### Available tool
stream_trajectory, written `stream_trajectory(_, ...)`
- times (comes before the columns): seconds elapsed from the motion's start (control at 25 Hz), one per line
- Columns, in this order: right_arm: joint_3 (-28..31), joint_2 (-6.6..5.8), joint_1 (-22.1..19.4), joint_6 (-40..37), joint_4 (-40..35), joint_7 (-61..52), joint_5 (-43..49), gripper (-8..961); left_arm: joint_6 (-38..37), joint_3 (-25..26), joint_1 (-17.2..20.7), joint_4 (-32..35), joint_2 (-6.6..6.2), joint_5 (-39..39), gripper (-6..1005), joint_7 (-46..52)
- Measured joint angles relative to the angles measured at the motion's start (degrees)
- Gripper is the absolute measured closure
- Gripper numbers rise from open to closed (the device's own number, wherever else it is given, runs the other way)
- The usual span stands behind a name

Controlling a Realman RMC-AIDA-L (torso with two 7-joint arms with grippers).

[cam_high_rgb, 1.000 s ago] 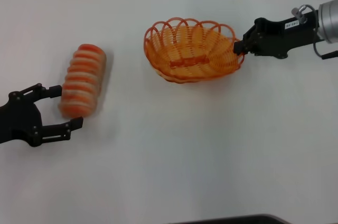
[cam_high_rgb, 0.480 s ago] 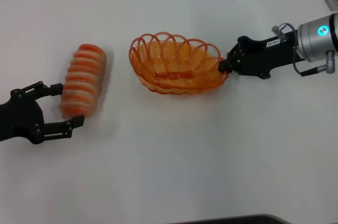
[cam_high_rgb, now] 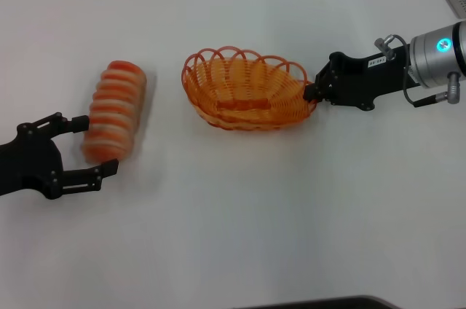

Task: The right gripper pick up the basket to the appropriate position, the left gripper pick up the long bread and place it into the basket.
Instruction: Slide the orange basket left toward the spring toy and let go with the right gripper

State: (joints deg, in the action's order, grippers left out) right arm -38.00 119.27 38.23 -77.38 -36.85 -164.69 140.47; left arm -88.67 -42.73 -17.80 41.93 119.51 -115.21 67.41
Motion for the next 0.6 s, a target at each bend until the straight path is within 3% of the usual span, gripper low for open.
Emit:
stream_trajectory(0.4, -0.1, 0.07, -0.1, 0.2, 1.0, -0.8, -0.5, 883, -0.3, 0.3, 0.2, 0.0, 0.10, 0.0, 63, 0.0)
stream_trajectory(0.6, -0.2, 0.11, 0.2, -0.8, 1.3, -0.9, -0.5, 715, -0.5, 0.3, 0.1, 0.0, 0.10, 0.0, 63, 0.0)
